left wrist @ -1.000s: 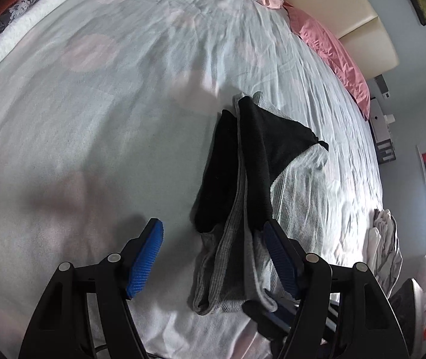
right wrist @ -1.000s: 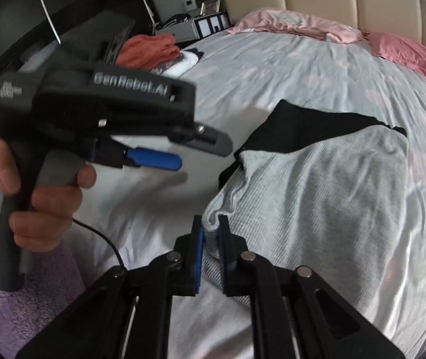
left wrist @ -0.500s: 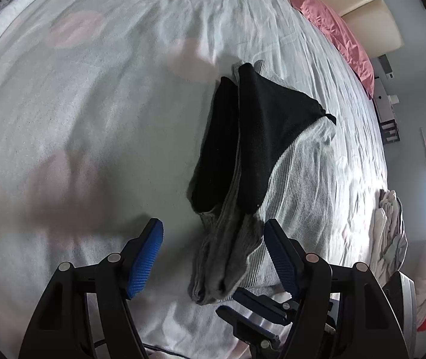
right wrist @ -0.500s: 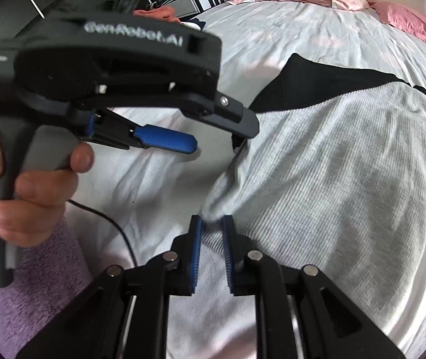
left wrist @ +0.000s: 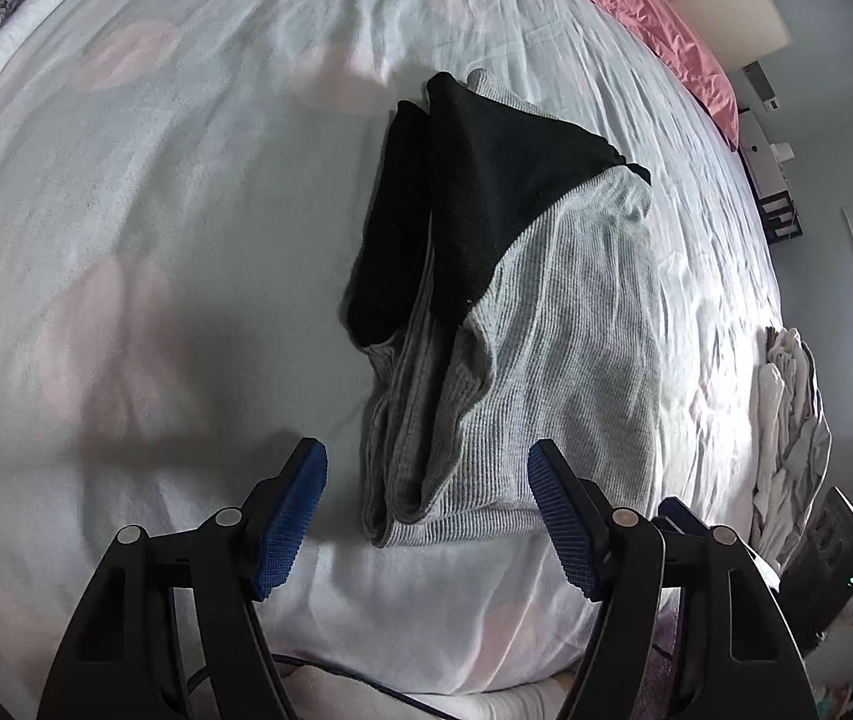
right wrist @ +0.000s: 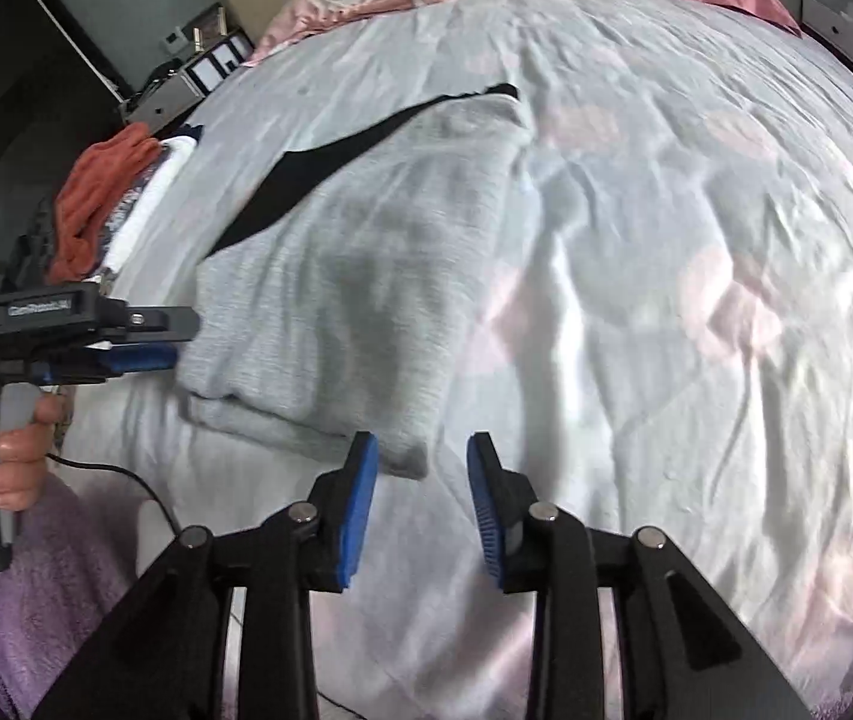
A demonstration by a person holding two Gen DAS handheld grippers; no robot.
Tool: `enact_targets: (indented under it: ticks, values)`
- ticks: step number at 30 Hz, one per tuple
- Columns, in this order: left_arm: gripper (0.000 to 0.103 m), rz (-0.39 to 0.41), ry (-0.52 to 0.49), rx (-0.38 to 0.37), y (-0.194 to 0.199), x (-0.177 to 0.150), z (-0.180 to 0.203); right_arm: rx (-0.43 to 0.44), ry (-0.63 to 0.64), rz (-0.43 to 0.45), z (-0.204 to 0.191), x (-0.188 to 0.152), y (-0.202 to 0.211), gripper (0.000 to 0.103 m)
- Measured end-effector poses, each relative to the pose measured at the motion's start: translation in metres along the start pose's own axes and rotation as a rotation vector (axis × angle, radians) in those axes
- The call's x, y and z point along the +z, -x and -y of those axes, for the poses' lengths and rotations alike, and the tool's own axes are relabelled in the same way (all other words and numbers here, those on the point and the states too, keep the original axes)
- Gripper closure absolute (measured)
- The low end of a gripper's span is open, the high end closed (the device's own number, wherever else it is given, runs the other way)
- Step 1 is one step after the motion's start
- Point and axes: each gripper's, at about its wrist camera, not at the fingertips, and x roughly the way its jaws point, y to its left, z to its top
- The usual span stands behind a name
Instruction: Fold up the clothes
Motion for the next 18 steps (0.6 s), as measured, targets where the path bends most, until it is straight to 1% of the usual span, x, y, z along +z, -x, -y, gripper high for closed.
enact_targets:
  ticks: [1,2,3,7,9,10,12,14,16,17,18]
  values:
    - [0.034,-0.011,-0.002,-0.004,-0.001,-0.002,0.001,-0.022,-0.009,-0.009,0.004,0.001,-0.003,0.072]
    - [0.038,-0.024,0.000,-0.008,-0.002,-0.005,0.001,-0.023,-0.015,-0.018,0.005,-0.001,-0.004,0.072]
    - [0.040,-0.038,0.002,-0.012,-0.004,-0.007,0.000,-0.012,-0.008,-0.025,0.003,-0.002,-0.006,0.072]
    - [0.052,-0.057,0.023,0.000,-0.006,-0.011,-0.004,-0.027,0.083,-0.042,-0.017,-0.009,-0.011,0.071]
    - [0.057,-0.058,0.042,-0.013,-0.006,-0.010,-0.008,-0.026,0.096,-0.060,-0.018,-0.013,-0.015,0.071]
    - [0.060,-0.059,0.045,-0.022,-0.006,-0.010,-0.009,-0.024,0.093,-0.069,-0.017,-0.014,-0.017,0.071]
    - [0.061,-0.055,0.038,-0.031,-0.006,-0.011,-0.007,-0.018,0.070,-0.072,-0.012,-0.014,-0.018,0.071]
    - [0.065,-0.050,0.035,-0.042,-0.005,-0.011,-0.006,-0.009,0.044,-0.066,-0.007,-0.013,-0.016,0.071]
    - [0.066,-0.057,0.040,-0.056,-0.007,-0.011,-0.007,0.000,0.017,-0.060,-0.001,-0.012,-0.015,0.071]
    - [0.072,-0.059,0.042,-0.064,-0.008,-0.011,-0.007,0.004,0.003,-0.057,0.002,-0.011,-0.014,0.071]
    - [0.074,-0.062,0.045,-0.072,-0.009,-0.010,-0.006,0.003,0.000,-0.059,0.003,-0.011,-0.014,0.071]
